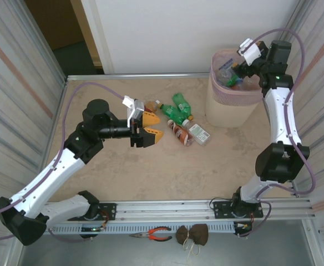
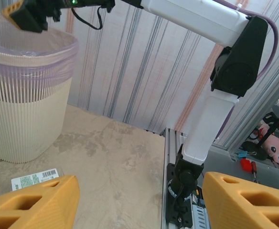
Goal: Put the plastic bottles in the bin
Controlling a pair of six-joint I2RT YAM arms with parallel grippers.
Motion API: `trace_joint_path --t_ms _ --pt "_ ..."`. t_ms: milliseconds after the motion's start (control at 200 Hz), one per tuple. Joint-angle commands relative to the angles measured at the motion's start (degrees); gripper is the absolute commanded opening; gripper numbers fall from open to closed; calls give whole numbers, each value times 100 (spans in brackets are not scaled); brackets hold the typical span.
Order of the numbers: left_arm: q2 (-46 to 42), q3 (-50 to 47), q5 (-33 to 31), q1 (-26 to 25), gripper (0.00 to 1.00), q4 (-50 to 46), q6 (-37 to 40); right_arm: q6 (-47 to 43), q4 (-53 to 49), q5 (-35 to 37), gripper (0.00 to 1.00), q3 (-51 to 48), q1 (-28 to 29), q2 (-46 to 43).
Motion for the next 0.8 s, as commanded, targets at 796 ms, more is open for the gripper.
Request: trace_joint_path --t_ms 796 --pt "-152 -441 -587 49 66 304 -138 4959 -916 338 44 1625 89 2180"
